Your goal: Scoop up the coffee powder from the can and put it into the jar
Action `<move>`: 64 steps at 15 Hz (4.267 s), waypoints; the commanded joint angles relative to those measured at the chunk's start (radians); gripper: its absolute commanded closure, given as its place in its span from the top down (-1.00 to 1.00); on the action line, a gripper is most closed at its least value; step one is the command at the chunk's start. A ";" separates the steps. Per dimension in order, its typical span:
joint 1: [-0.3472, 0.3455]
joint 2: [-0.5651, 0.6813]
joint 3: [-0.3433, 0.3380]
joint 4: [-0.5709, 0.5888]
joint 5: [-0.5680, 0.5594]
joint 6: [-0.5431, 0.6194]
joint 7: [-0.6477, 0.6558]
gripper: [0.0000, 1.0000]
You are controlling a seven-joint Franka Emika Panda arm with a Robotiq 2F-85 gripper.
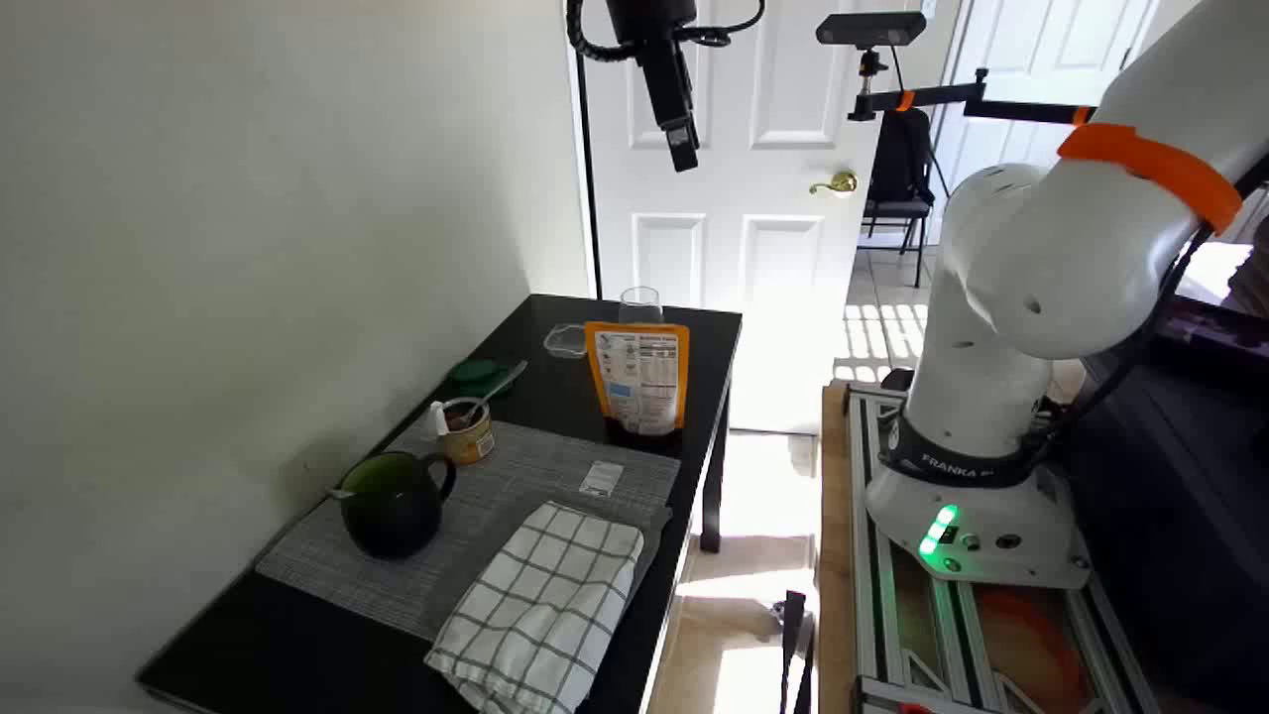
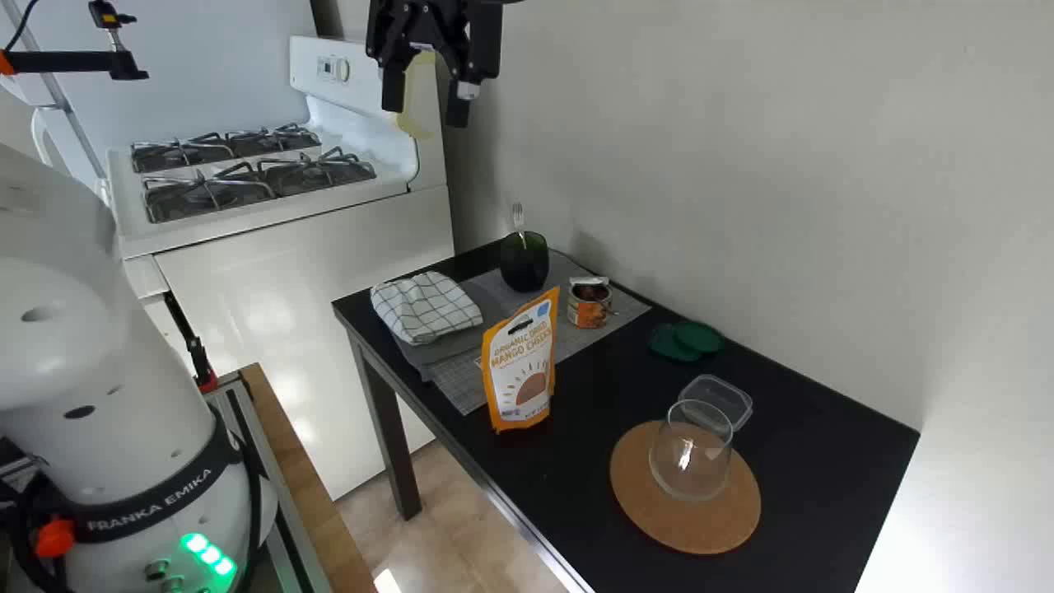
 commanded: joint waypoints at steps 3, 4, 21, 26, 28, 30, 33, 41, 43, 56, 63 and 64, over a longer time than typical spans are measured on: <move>0.012 0.001 -0.009 0.002 -0.004 -0.003 0.005 1.00; 0.012 0.001 -0.009 0.002 -0.004 -0.003 0.005 1.00; -0.044 0.245 -0.198 0.096 0.347 0.234 0.017 1.00; -0.098 0.458 -0.244 0.171 0.494 0.259 0.004 1.00; -0.129 0.488 -0.231 0.156 0.513 0.319 0.053 1.00; -0.141 0.476 -0.216 0.144 0.485 0.321 0.030 1.00; -0.150 0.495 -0.210 0.145 0.485 0.331 0.027 1.00; -0.154 0.580 -0.222 0.046 0.866 0.612 -0.295 1.00; -0.177 0.651 -0.220 0.067 0.919 0.548 -0.340 1.00; -0.285 0.950 -0.164 0.209 0.918 0.472 -0.386 1.00; -0.297 1.043 -0.127 0.274 0.994 0.532 -0.422 1.00; -0.303 1.061 -0.118 0.289 1.011 0.531 -0.433 1.00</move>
